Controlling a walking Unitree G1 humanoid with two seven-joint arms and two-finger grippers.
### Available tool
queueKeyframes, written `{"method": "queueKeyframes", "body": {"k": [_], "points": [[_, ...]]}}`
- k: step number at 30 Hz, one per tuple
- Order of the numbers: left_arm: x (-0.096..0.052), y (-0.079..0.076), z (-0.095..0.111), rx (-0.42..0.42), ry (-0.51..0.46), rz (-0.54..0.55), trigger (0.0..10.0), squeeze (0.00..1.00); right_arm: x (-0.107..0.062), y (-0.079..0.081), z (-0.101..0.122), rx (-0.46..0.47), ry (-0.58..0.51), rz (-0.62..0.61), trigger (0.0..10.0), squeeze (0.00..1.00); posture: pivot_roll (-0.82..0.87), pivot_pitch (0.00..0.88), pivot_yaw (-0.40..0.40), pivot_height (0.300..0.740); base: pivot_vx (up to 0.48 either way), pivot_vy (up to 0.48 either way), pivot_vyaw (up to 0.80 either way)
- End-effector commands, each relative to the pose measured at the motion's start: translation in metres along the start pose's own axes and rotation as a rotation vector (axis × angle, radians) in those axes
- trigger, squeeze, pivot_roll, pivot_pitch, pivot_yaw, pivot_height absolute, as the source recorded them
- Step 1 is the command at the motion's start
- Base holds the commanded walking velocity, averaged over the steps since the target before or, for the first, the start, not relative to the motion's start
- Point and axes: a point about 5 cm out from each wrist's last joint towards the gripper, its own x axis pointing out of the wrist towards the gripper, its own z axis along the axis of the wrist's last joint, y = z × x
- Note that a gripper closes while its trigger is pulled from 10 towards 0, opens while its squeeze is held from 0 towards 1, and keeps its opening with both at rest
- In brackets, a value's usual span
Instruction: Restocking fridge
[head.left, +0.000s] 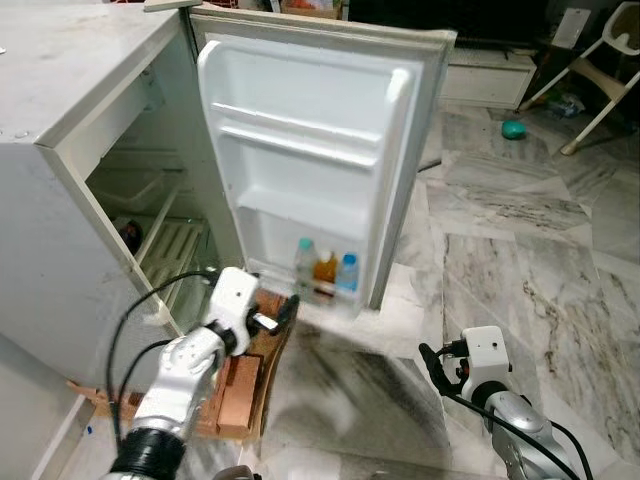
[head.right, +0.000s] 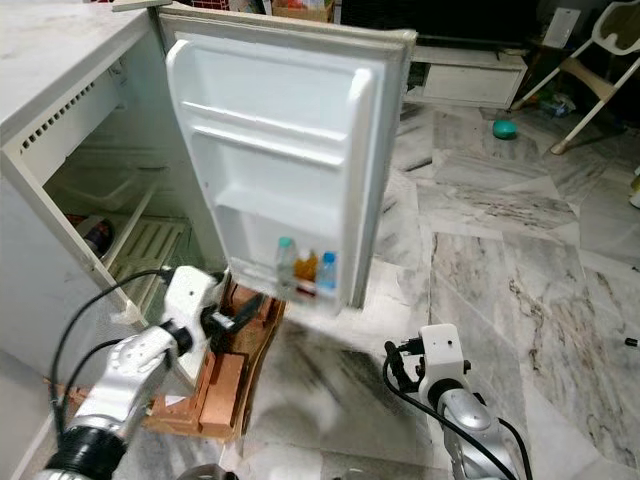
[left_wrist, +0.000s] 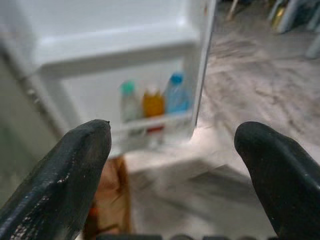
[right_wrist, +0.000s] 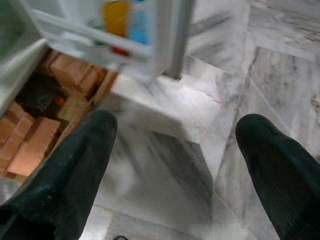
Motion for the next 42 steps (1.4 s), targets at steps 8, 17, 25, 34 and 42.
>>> {"method": "queueKeyframes", "body": {"k": [8, 17, 25, 34, 42], "points": [[-0.025, 0.020, -0.010, -0.031, -0.015, 0.152, 10.0, 0.00, 0.004, 0.009, 0.022, 0.002, -0.110, 0.018, 10.0, 0.00, 0.01, 0.000, -0.022, 0.740, 0.000, -0.426, 0.00], [-0.039, 0.021, -0.011, 0.028, -0.012, 0.175, 10.0, 0.00, 0.005, 0.009, 0.027, -0.016, -0.124, 0.014, 10.0, 0.00, 0.02, 0.000, -0.017, 0.740, 0.033, -0.430, 0.00], [-0.051, 0.031, -0.014, 0.022, 0.007, 0.246, 10.0, 0.00, 0.008, 0.017, 0.036, -0.012, -0.155, 0.024, 10.0, 0.00, 0.02, 0.000, -0.019, 0.740, 0.329, -0.342, -0.22], [-0.041, 0.025, -0.012, 0.013, 0.003, 0.252, 10.0, 0.00, 0.008, 0.019, 0.038, -0.013, -0.164, 0.026, 10.0, 0.00, 0.00, 0.000, -0.021, 0.740, 0.401, -0.257, -0.61], [-0.034, 0.023, -0.010, 0.006, -0.010, 0.283, 10.0, 0.00, 0.011, 0.017, 0.050, 0.002, -0.221, -0.010, 10.0, 0.00, 0.00, 0.000, -0.019, 0.740, 0.445, 0.000, -0.73]]}}
